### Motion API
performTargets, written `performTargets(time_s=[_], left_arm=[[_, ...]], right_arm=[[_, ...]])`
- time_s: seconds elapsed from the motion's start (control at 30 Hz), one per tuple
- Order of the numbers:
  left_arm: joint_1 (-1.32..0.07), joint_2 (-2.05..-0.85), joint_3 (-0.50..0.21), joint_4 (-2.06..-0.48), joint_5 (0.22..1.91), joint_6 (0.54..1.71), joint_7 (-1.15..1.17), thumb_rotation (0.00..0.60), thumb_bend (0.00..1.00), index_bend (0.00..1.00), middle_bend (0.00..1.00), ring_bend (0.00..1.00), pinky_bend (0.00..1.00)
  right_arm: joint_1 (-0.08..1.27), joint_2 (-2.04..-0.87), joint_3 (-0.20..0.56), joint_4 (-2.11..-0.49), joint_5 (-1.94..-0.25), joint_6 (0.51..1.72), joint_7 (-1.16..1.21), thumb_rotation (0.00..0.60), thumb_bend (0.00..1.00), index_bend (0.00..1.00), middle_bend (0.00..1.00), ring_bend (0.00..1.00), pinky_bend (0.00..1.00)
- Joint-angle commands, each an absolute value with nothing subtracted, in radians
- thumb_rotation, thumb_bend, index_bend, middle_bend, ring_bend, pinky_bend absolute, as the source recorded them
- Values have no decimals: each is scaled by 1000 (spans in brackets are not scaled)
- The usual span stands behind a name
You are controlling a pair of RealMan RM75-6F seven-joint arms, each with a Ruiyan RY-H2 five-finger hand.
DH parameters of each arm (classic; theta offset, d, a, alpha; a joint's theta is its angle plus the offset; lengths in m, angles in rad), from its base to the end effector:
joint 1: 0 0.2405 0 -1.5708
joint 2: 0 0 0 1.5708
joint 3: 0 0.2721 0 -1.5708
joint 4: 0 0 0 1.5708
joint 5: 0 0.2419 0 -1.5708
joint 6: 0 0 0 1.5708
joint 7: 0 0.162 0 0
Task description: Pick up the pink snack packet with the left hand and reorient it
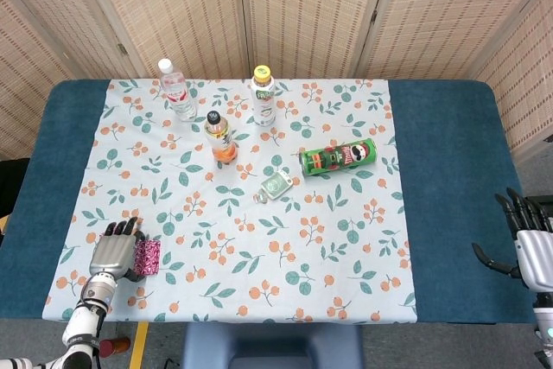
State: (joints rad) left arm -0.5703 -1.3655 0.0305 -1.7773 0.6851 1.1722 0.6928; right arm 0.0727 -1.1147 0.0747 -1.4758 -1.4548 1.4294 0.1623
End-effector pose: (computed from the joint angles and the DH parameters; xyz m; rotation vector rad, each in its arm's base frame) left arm -0.2760 0.2776 -0.0116 -1.6631 -1.1194 -0.3362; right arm -0.3792 -0.2065 0.1559 1.3198 -0.9645 0.8798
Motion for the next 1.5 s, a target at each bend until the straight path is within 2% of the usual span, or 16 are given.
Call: performTargets(time_s=[0.03,0.37,0.6,0.87,1.5], left_arm=[[-569,-1365,30,-1776,684,1170,693,600,171,291,0,0,0],[-567,-1361,26,-1778,683,1158,685,600,171,219,0,0,0],[-555,-1327,1,-1795,700,1172,638,600,171,213,0,0,0],[-558,-1328,-37,-1696,673,1139,596,600,171,213,0,0,0],[-568,-1376,-37,-1574,581,1061,614,600,171,192,0,0,0]], right_arm=[[72,-1115,75,-1477,-1455,1430,162,350,338,0,0,0,0],[70,-1114,74,-1477,-1454,1433,163,349,337,0,0,0,0],[69,-1111,75,-1480,-1456,1436,162,350,337,0,0,0,0],[72,-1113,76,-1483,-1459,1435,160,350,337,0,0,0,0],[69,-1109,75,-1501,-1457,1438,143,349,337,0,0,0,0]])
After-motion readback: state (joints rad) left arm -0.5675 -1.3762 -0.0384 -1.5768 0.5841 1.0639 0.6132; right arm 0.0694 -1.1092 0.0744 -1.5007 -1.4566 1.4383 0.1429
